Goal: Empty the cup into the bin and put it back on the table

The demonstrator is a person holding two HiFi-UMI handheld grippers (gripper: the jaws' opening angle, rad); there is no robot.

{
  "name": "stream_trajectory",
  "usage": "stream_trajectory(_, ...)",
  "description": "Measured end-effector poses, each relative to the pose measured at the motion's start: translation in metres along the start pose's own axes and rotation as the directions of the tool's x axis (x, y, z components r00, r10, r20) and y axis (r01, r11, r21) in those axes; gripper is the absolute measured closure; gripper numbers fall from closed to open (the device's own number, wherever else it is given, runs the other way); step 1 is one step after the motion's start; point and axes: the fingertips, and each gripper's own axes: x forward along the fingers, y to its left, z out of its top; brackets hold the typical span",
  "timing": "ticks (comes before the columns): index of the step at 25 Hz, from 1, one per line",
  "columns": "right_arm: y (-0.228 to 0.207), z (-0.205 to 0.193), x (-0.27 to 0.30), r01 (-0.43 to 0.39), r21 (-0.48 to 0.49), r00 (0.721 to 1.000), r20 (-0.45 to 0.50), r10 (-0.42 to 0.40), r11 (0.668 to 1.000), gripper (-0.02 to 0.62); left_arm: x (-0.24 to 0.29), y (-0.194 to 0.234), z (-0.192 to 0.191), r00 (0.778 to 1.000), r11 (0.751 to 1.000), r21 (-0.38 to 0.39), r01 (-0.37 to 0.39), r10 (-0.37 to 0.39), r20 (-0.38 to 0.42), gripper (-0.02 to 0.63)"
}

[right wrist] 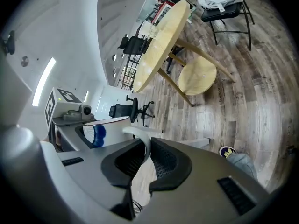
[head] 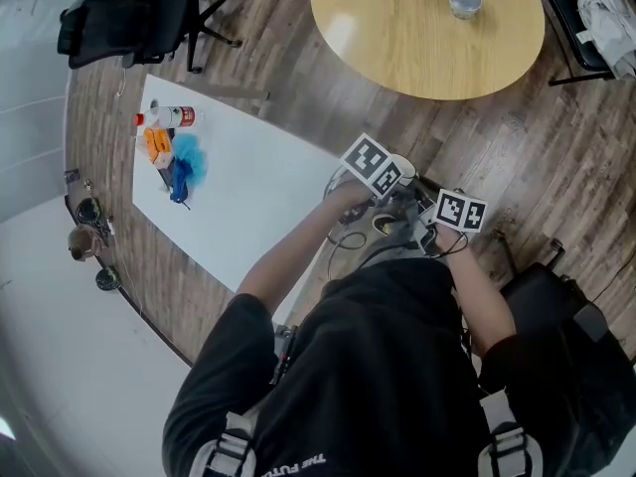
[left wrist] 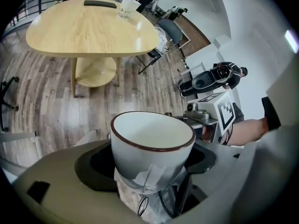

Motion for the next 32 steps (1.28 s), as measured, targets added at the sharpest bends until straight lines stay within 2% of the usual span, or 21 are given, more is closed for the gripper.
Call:
stream_trajectory(7,-0.001,-0.002,0.001,-0.006,0.018,1.0,0.004,0.006,1.0,0.548,0.001,0.001,-0.002,1.0,1.0,-0.006,-0.011,0.011,-0.009,0.202)
stream_trajectory(13,0.0,0.002,-0.002,-0.002,-0.01,1.0,0.009,0.002,1.0,0.548,-0.001,-0.002,0.001,1.0,1.0,-0.003,-0.007,0.007,0.023,0.202)
stream_trajectory(16,0.015,0.007,-0.005,0.007,-0.111,1.0,0.016,-0.005,0.994,0.548,-0.014,-0.007,0.002,0.991,1.0,0.025,0.002,-0.005,0.13,0.202)
stream_trajectory(18,0.033,0.016,-0.008,0.017,-0.236,0.999,0.035,-0.009,0.972,0.548,-0.031,-0.012,0.003,0.971,0.999,0.053,-0.011,-0.002,0.24,0.201)
stream_trajectory(19,0.044,0.022,-0.01,0.022,-0.311,0.999,0.047,-0.008,0.95,0.548,-0.042,-0.015,0.004,0.954,0.998,0.066,-0.024,0.003,0.301,0.202)
stream_trajectory(21,0.072,0.034,-0.012,0.027,-0.466,0.997,0.072,0.008,0.884,0.548,-0.065,-0.019,0.005,0.905,0.995,0.085,-0.06,0.018,0.425,0.201)
stream_trajectory(23,0.106,0.044,-0.01,0.014,-0.612,0.996,0.081,0.045,0.791,0.548,-0.093,-0.022,0.004,0.835,0.989,0.093,-0.114,0.045,0.549,0.202)
stream_trajectory(25,0.144,0.048,-0.005,-0.017,-0.738,0.993,0.064,0.095,0.675,0.548,-0.125,-0.022,-0.003,0.739,0.98,0.078,-0.185,0.086,0.669,0.202)
stream_trajectory(28,0.204,0.033,0.007,-0.072,-0.872,0.985,0.014,0.171,0.484,0.548,-0.171,-0.02,-0.032,0.572,0.954,0.032,-0.298,0.152,0.806,0.202)
stream_trajectory(30,0.242,0.009,0.018,-0.122,-0.921,0.975,-0.042,0.218,0.37,0.548,-0.197,-0.017,-0.064,0.468,0.934,-0.02,-0.357,0.198,0.861,0.202)
stream_trajectory(32,0.272,-0.022,0.032,-0.197,-0.945,0.96,-0.131,0.249,0.261,0.548,-0.215,-0.01,-0.1,0.378,0.913,-0.1,-0.395,0.261,0.888,0.202)
